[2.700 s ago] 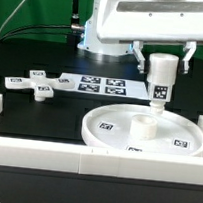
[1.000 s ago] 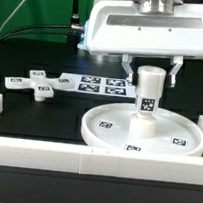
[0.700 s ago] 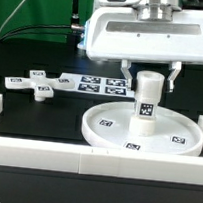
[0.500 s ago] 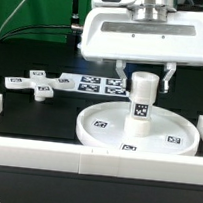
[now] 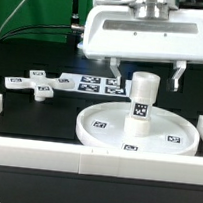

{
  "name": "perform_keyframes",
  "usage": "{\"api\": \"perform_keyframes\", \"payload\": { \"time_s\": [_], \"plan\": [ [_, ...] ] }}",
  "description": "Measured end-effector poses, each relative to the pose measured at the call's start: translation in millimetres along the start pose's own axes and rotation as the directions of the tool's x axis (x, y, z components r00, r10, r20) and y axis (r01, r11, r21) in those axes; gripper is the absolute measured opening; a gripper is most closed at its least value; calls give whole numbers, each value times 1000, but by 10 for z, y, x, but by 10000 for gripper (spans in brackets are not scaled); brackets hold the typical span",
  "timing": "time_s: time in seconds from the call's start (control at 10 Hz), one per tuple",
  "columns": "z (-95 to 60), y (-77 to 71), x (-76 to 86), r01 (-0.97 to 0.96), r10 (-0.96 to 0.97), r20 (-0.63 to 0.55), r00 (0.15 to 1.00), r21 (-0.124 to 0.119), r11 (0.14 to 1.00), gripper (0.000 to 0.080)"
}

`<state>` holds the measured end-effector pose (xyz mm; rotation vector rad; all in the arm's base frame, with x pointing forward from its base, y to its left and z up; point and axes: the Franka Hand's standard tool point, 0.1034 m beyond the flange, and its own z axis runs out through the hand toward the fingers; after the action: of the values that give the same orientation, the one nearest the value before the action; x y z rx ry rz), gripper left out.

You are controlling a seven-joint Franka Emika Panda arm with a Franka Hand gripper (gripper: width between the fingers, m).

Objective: Assemble round table

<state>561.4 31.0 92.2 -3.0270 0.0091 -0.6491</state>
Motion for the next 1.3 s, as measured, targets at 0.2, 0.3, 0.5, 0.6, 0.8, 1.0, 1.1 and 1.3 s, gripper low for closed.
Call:
{"api": "perform_keyframes", "payload": {
  "time_s": [0.2, 0.3, 0.5, 0.6, 0.8, 1.0, 1.1, 1.3],
  "plan": [
    [-178, -26, 107, 1, -1, 19, 1000, 11, 1000, 649],
    [-196, -20, 128, 0, 0, 12, 1000, 10, 1000, 649],
    [-173, -23, 104, 1, -1, 17, 1000, 10, 1000, 649],
    [-166, -30, 92, 0, -1, 30, 1000, 13, 1000, 649],
    [-158, 12, 85, 13, -13, 32, 999, 9, 1000, 649],
    [-115, 7, 15, 12, -19, 182, 983, 40, 999, 649],
    [-84, 86, 30, 20, -33, 247, 969, 54, 998, 649],
    [-84, 49, -10, -6, -28, 383, 923, 85, 996, 649]
  ]
}}
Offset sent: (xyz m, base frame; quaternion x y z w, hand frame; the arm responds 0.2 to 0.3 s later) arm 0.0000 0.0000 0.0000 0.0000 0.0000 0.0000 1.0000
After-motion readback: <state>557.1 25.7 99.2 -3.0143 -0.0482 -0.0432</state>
